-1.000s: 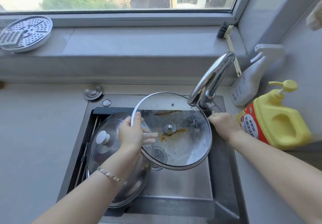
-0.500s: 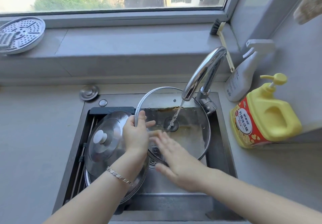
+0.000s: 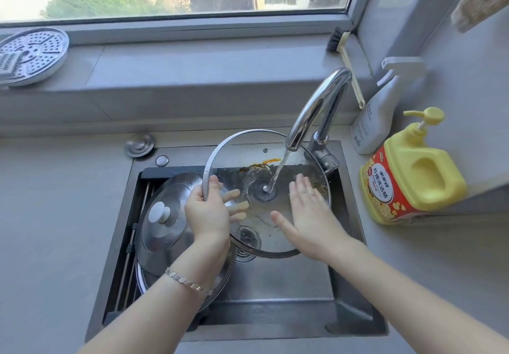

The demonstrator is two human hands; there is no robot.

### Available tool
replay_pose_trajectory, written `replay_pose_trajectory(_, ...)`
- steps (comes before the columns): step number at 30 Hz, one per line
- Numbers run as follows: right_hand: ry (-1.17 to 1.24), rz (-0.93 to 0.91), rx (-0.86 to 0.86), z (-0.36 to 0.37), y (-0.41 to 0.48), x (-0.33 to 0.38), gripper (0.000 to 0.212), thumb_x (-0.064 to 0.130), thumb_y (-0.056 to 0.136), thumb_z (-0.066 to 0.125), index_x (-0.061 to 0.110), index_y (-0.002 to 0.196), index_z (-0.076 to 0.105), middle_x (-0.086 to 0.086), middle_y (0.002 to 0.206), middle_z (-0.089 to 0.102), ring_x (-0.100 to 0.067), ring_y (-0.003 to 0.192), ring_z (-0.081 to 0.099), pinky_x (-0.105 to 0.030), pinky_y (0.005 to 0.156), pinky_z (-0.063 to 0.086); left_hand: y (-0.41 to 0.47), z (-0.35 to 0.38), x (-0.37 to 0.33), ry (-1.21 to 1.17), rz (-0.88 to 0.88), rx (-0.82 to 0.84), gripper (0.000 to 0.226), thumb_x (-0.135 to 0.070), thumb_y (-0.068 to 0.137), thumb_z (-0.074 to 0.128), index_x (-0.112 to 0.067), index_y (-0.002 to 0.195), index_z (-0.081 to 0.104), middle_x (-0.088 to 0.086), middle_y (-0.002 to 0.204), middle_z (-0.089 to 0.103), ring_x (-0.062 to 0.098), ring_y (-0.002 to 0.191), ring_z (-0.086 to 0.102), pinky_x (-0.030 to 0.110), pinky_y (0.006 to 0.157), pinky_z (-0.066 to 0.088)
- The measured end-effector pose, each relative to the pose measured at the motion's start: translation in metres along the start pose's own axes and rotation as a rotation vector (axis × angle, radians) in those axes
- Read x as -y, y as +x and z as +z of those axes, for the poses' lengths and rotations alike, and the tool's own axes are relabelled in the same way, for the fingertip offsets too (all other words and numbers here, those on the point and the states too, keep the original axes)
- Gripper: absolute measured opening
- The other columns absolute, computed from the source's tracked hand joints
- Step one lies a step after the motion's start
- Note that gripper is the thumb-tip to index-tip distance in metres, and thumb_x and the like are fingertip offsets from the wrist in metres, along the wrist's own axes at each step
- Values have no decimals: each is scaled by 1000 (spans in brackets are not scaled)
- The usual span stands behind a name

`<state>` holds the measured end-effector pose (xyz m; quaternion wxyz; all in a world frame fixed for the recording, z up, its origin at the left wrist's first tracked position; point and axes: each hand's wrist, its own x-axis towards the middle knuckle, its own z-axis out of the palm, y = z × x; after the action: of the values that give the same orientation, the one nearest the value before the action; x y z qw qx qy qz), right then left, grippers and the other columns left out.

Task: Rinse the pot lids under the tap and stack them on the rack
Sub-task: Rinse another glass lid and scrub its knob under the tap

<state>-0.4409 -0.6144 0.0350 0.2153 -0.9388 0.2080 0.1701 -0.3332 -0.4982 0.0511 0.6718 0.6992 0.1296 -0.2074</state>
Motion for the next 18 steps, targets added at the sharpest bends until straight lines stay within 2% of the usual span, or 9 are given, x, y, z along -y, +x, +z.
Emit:
replay_pose_trajectory(3,-1,-191,62,14,-13,18,96,71,74,-6,10,147,-10,-8,154,-24,-13,141,-23,-26,114,-12,-3,0,0,-5,-15,16,24,-31,98,43,-14,81,46,14,76,66,19,39,63,24,36,47)
replay_pose_trajectory(4,15,-161,53,14,-12,16,92,69,78,0,10,147,-11,-7,153,-25,-13,141,-23,-27,114,-12,-3,0,1,-1,-18,19,24,-31,98,43,-14,81,46,14,75,66,19,38,63,25,37,47)
replay_pose_trajectory(7,61,148,-66,3,9,-6,81,59,93,18,8,147,-12,-10,153,-24,-18,142,-21,-33,115,-9,-9,-1,4,7,-40,31,24,-29,99,42,-13,81,45,14,74,66,19,38,62,25,35,47)
replay_pose_trajectory(8,74,163,-92,0,14,-5,80,59,93,19,7,148,-11,-11,154,-23,-19,143,-21,-33,115,-10,-13,0,5,4,-55,42,24,-28,99,42,-12,81,45,14,73,66,19,37,62,26,35,47)
replay_pose_trajectory(11,19,-195,-90,10,14,24,84,66,85,2,12,148,-7,-4,153,-21,-14,142,-20,-28,112,-15,-23,2,11,14,-69,53,25,-23,98,45,-11,76,47,13,68,63,11,35,58,21,33,46)
replay_pose_trajectory(13,-49,-304,-78,10,12,26,87,68,79,-8,16,148,-8,3,148,-26,-8,139,-22,-26,112,-16,-23,1,12,19,-60,59,26,-22,98,46,-10,75,48,15,69,63,9,36,59,20,34,45)
replay_pose_trajectory(16,-69,-6,-161,0,28,-5,77,62,91,9,15,147,-14,-2,152,-25,-13,142,-20,-30,113,-14,-20,-3,11,-13,-105,83,25,-25,98,44,-9,79,46,17,72,65,21,38,62,25,33,47)
replay_pose_trajectory(17,-83,33,-165,0,29,-9,79,63,90,9,14,147,-15,-4,153,-25,-14,141,-22,-31,113,-14,-19,-3,11,-5,-105,80,26,-26,99,44,-9,79,45,17,72,65,22,38,62,26,33,47)
replay_pose_trajectory(18,-77,-21,-156,3,28,-4,82,65,86,3,13,147,-15,-5,153,-26,-13,140,-25,-31,114,-14,-20,-3,11,-1,-102,74,26,-26,98,44,-9,79,45,17,72,65,22,37,62,25,33,47)
